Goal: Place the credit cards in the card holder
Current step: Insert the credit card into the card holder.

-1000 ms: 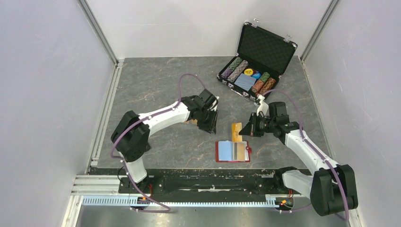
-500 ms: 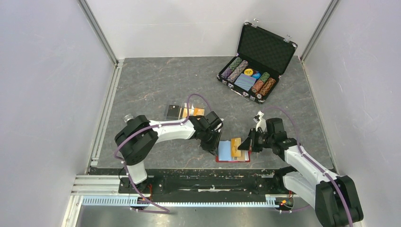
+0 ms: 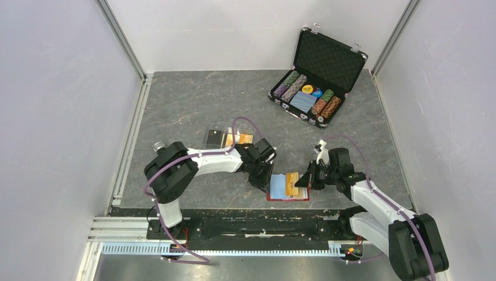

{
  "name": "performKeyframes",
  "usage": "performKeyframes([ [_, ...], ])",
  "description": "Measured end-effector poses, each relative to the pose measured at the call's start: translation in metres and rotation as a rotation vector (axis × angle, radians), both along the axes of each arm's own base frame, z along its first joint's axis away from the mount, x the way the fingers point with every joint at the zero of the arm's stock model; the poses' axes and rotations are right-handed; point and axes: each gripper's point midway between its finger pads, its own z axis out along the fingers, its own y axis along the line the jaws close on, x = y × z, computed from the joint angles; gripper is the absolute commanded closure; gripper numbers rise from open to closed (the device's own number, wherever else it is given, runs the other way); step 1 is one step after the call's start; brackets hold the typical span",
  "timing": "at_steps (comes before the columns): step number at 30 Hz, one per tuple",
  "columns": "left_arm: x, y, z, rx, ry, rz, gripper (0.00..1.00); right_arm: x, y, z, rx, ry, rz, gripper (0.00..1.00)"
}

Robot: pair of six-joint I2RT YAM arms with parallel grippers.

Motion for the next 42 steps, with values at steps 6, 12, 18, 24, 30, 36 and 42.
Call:
performKeyframes([
  [6,0.000,-0.002,-0.001,0.002,0.007,0.002,0.80,-0.001,0.003,-0.003,0.020,0.006,0.005,1.00],
  [12,-0.001,-0.005,-0.002,0.001,0.024,-0.005,0.81,-0.009,0.009,-0.009,0.075,0.041,0.013,1.00],
  [18,-0.001,-0.004,-0.002,0.007,0.028,-0.005,0.83,-0.009,0.012,-0.010,0.102,0.048,0.016,1.00],
  [24,-0.001,-0.004,-0.002,0.010,0.030,-0.004,0.84,-0.010,0.012,-0.012,0.105,0.056,0.019,1.00],
  [30,-0.002,-0.004,-0.002,0.017,0.035,-0.005,0.85,-0.011,0.013,-0.018,0.107,0.087,0.024,1.00],
  [36,-0.002,-0.004,-0.002,0.026,0.040,-0.005,0.86,-0.010,0.014,-0.018,0.111,0.095,0.032,1.00],
  [42,-0.003,-0.005,-0.003,0.028,0.041,-0.009,0.87,-0.008,0.011,-0.015,0.081,0.093,0.029,1.00],
])
